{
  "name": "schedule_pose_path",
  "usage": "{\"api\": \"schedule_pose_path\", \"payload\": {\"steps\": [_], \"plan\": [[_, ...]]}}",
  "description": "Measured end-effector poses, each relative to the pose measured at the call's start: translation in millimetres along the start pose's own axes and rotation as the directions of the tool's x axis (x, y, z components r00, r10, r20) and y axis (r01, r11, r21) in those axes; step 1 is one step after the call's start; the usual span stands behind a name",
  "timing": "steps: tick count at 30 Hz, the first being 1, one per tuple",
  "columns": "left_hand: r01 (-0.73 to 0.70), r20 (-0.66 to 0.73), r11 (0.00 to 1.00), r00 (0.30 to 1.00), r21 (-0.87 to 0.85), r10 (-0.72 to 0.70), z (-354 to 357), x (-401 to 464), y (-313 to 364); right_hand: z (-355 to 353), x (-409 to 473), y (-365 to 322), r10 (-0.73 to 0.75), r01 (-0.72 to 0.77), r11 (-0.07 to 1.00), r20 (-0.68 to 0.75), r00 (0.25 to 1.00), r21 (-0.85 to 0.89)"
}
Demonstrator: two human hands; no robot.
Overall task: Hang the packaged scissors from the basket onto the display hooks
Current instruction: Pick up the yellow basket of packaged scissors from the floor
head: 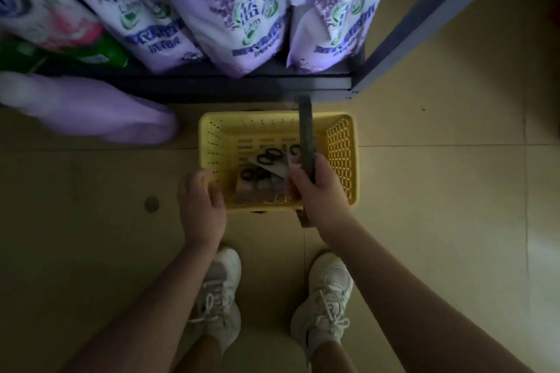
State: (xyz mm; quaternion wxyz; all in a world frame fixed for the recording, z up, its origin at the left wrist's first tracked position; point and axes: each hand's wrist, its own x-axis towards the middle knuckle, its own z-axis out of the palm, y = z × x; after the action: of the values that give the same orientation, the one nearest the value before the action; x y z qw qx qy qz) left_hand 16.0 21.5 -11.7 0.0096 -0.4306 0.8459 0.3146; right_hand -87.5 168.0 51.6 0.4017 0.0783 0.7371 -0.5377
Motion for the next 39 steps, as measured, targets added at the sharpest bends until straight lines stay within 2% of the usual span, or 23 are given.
{"api": "schedule_pose_path", "payload": {"steps": [1, 2, 3, 4, 5, 7, 9, 10, 13, 17, 20, 22, 23, 25, 27, 30, 33, 36, 39], "plan": [[0.163, 0.004, 0.982, 0.986, -0.096, -0.164, -3.1, 4.2, -13.6, 17.2, 1.9, -5.4, 0.007, -0.011, 0.997, 0.059, 0.998, 0.07], [0.353, 0.064, 0.912, 0.935, -0.207, -0.348, -2.6, 8.9, -28.8, 33.0, 4.5, -8.3, 0.017, -0.026, 0.994, 0.092, 0.996, 0.106], [0.539, 0.186, 0.787, 0.843, -0.3, -0.506, -1.0, 13.1, -42.1, 46.2, 7.6, -9.2, 0.03, -0.042, 0.992, 0.103, 0.994, 0.119], [0.669, 0.321, 0.651, 0.743, -0.357, -0.588, 2.4, 16.6, -55.6, 56.7, 10.4, -8.5, 0.038, -0.051, 0.992, 0.104, 0.994, 0.118], [0.747, 0.448, 0.557, 0.664, -0.363, -0.599, 6.2, 18.8, -65.5, 65.1, 13.4, -6.5, 0.039, -0.051, 0.993, 0.101, 0.994, 0.111], [0.821, 0.614, 0.456, 0.564, -0.344, -0.553, 12.9, 22.2, -74.1, 75.3, 18.9, -2.1, 0.035, -0.044, 0.995, 0.098, 0.995, 0.088], [0.861, 0.721, 0.345, 0.504, -0.374, -0.476, 18.8, 25.2, -73.1, 80.0, 24.5, 2.9, 0.018, -0.022, 0.999, 0.098, 0.995, 0.039], [0.868, 0.755, 0.324, 0.489, -0.375, -0.437, 23.7, 26.8, -73.6, 80.5, 26.9, 5.7, 0.002, -0.001, 1.0, 0.102, 0.995, -0.008], [0.856, 0.794, 0.366, 0.491, -0.365, -0.358, 35.6, 32.4, -79.7, 78.9, 34.0, 9.9, -0.045, 0.062, 0.988, 0.12, 0.992, -0.139], [0.851, 0.813, 0.359, 0.496, -0.384, -0.305, 43.6, 35.7, -89.9, 73.8, 40.6, 6.9, -0.043, 0.065, 0.984, 0.137, 0.99, -0.164], [0.764, 0.692, 0.472, 0.623, -0.439, -0.365, 36.9, 32.4, -87.9, 71.0, 36.4, 1.8, -0.033, 0.054, 0.984, 0.126, 0.991, -0.168], [0.679, 0.569, 0.547, 0.724, -0.49, -0.389, 20.2, 28.1, -77.8, 69.1, 28.4, -4.4, -0.008, 0.021, 0.986, 0.084, 0.996, -0.165], [0.617, 0.481, 0.618, 0.78, -0.487, -0.4, 8.8, 24.1, -72.0, 67.7, 24.0, -7.7, 0.0, 0.01, 0.986, 0.056, 0.998, -0.167], [0.459, 0.325, 0.778, 0.882, -0.429, -0.341, -17.0, 9.4, -58.0, 65.3, 13.7, -15.8, 0.022, -0.022, 0.99, -0.002, 1.0, -0.141], [0.3, 0.269, 0.851, 0.943, -0.43, -0.196, -41.3, -9.7, -36.6, 61.7, 3.1, -24.5, 0.087, -0.09, 0.994, -0.06, 0.994, -0.06], [0.157, 0.347, 0.895, 0.938, -0.417, -0.002, -54.4, -34.0, 3.2, 52.0, -6.5, -31.2, 0.255, -0.246, 0.963, -0.082, 0.963, 0.11], [0.101, 0.427, 0.933, 0.902, -0.345, 0.06, -47.8, -44.8, 40.0, 39.2, -5.6, -35.7, 0.379, -0.368, 0.906, -0.012, 0.925, 0.21], [0.07, 0.492, 0.94, 0.863, -0.335, 0.111, -44.0, -45.0, 58.5, 29.4, 1.0, -40.1, 0.36, -0.356, 0.924, -0.003, 0.933, 0.139], [-0.028, 0.571, 0.953, 0.796, -0.301, 0.203, -46.3, -44.0, 56.1, 25.0, 7.2, -48.2, 0.337, -0.342, 0.926, 0.053, 0.94, 0.159]]}}
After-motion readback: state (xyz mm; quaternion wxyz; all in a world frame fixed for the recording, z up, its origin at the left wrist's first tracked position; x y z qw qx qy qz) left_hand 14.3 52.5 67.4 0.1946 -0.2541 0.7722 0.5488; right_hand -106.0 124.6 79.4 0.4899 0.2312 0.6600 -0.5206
